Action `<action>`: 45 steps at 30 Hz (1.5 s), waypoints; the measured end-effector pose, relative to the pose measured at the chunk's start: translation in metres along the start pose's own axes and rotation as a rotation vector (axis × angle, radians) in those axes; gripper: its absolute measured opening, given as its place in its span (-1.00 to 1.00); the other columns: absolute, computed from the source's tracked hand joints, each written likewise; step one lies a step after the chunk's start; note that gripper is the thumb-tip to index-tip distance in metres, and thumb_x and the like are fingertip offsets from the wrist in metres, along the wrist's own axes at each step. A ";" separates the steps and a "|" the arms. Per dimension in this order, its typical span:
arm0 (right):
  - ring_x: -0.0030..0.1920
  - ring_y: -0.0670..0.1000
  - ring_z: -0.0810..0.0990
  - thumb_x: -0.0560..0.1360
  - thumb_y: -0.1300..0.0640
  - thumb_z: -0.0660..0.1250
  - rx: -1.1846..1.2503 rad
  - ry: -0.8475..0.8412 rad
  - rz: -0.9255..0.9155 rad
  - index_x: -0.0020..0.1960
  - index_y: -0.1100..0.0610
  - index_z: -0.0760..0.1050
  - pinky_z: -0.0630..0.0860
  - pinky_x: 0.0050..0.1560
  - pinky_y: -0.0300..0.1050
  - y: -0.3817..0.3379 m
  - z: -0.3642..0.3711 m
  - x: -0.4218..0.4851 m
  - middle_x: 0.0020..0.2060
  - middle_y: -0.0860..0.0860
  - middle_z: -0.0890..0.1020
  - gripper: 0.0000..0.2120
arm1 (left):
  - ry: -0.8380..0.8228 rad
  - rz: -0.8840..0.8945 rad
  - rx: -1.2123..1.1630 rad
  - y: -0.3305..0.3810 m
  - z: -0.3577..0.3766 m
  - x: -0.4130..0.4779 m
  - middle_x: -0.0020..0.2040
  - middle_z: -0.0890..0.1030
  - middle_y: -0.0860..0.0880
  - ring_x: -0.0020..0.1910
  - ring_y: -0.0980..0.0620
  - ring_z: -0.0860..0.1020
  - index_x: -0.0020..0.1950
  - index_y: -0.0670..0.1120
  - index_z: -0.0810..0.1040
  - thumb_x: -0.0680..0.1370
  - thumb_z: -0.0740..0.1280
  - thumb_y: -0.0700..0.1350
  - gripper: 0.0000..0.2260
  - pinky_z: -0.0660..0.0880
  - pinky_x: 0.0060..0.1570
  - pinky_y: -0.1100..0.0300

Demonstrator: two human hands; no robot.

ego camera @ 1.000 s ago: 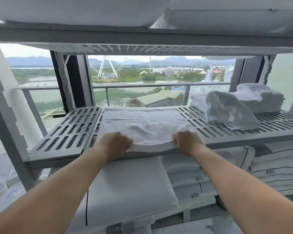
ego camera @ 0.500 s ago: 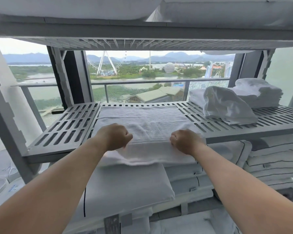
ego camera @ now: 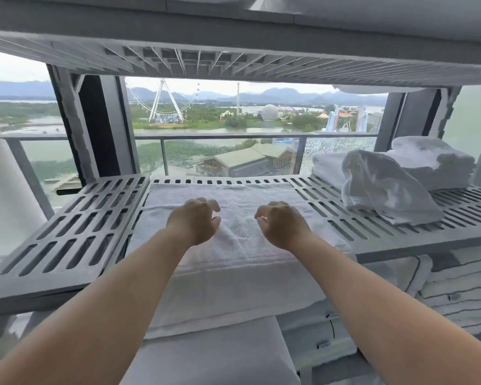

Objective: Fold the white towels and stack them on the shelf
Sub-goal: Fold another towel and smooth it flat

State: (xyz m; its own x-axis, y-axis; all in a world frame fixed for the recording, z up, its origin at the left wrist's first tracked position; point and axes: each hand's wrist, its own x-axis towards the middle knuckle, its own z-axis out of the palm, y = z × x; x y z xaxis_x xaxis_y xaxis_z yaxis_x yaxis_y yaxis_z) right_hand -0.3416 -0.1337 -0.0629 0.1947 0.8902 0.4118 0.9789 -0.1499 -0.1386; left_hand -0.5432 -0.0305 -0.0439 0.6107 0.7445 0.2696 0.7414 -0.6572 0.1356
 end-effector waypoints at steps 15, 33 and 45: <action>0.61 0.01 -0.13 0.53 -0.44 -0.10 -0.048 -0.491 0.176 0.60 -0.23 -0.07 -0.20 0.55 0.21 0.047 0.091 0.152 0.62 -0.05 -0.06 -0.30 | -0.410 -0.109 0.089 -0.026 0.060 0.130 0.67 -0.09 -0.02 0.64 -0.10 -0.12 0.65 0.18 -0.02 0.55 -0.04 0.45 -0.29 -0.18 0.55 -0.22; 0.15 0.17 0.57 0.58 0.12 0.11 -0.034 -0.175 0.168 0.44 -0.01 0.31 0.48 -0.01 0.01 0.087 0.123 0.270 0.18 0.13 0.60 -0.58 | -0.332 -0.290 0.089 -0.076 0.075 0.234 0.66 -0.07 -0.12 0.64 -0.12 -0.10 0.65 0.11 0.02 0.64 -0.04 0.30 -0.40 -0.12 0.57 -0.16; 0.18 0.12 0.55 0.54 0.08 0.12 -0.038 -0.220 0.252 0.27 0.05 0.42 0.41 -0.08 -0.05 0.100 0.134 0.292 0.19 0.05 0.58 -0.68 | -0.091 -0.332 0.270 -0.083 0.069 0.271 0.38 0.41 -0.18 0.36 -0.18 0.34 0.38 -0.05 0.45 0.62 0.19 0.04 -0.63 0.33 0.33 -0.06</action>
State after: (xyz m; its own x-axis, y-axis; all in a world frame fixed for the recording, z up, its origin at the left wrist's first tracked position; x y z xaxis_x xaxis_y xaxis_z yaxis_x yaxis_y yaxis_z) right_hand -0.1952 0.1692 -0.0770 0.4166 0.8942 0.1636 0.9043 -0.3892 -0.1755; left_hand -0.4203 0.2342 -0.0481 0.3403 0.9254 0.1667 0.9403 -0.3356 -0.0563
